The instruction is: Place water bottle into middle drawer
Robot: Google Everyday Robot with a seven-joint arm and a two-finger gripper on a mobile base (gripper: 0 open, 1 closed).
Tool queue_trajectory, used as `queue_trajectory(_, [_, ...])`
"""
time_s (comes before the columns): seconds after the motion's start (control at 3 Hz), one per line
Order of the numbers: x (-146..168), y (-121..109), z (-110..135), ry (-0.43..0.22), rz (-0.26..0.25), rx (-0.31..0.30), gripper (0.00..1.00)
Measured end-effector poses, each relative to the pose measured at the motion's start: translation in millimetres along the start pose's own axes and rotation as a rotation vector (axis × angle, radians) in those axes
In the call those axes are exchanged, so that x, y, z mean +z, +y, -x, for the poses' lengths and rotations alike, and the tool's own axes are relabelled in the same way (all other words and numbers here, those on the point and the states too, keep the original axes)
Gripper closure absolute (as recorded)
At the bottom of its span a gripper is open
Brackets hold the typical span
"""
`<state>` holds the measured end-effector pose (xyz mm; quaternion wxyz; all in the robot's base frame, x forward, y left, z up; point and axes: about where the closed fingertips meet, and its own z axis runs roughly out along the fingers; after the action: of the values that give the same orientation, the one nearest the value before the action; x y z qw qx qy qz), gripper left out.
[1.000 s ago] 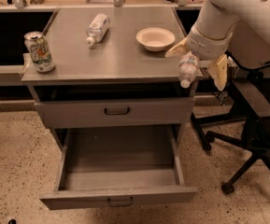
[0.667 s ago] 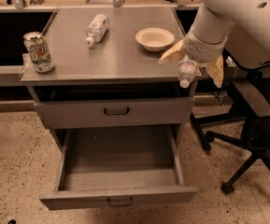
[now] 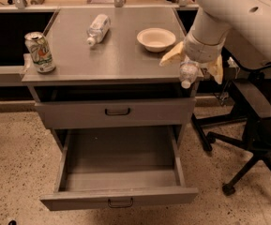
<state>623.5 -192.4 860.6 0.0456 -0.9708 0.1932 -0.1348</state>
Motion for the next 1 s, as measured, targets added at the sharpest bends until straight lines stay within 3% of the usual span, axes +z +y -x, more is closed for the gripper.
queue_trajectory(0.33, [13,5,-15,0.008,-0.012,-0.052,0.00])
queue_trajectory(1.0, [27,-2,-37,0.066,0.050,-0.074,0.42])
